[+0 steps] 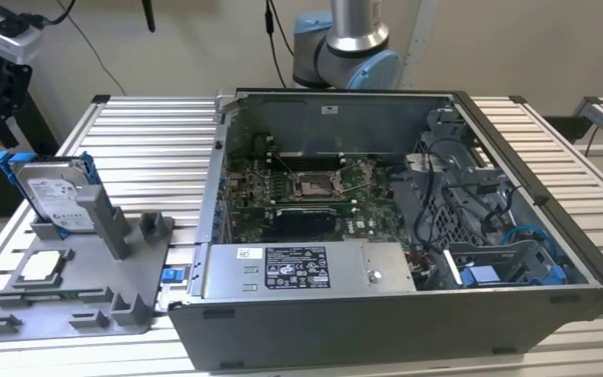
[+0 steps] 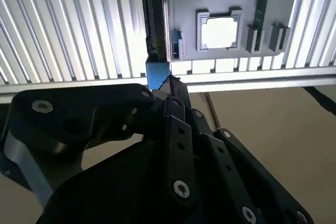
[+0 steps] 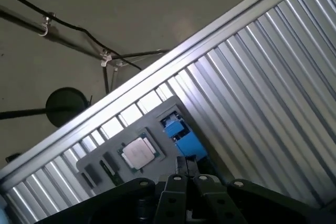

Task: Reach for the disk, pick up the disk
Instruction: 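Pick up the disk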

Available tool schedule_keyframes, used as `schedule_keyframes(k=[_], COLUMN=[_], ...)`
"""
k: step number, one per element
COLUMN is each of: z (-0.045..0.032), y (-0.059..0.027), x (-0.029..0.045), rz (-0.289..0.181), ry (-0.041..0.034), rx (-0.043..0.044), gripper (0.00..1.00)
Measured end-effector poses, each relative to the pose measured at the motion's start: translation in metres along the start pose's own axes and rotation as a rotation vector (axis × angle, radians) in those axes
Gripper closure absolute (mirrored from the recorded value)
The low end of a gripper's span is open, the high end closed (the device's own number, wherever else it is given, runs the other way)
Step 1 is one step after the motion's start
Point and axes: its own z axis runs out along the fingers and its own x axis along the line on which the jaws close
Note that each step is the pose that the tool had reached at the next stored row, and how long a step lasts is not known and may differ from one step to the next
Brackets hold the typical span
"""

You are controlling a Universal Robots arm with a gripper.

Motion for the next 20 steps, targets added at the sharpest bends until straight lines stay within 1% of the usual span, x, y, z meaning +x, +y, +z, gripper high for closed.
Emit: schedule_keyframes(k=[12,16,20], z=[0.0006,0.0017,0.0039], y=[-0.0001,0.0001,0.0007], x=[-0.0001,-0.0003,-0.0012], rz=[-0.217,-0.275,-0.324], ry=[0.0044,0.0045,0.0027], rx=[0.0056,0.009,0.0155], gripper=[1.0,1.0,1.0])
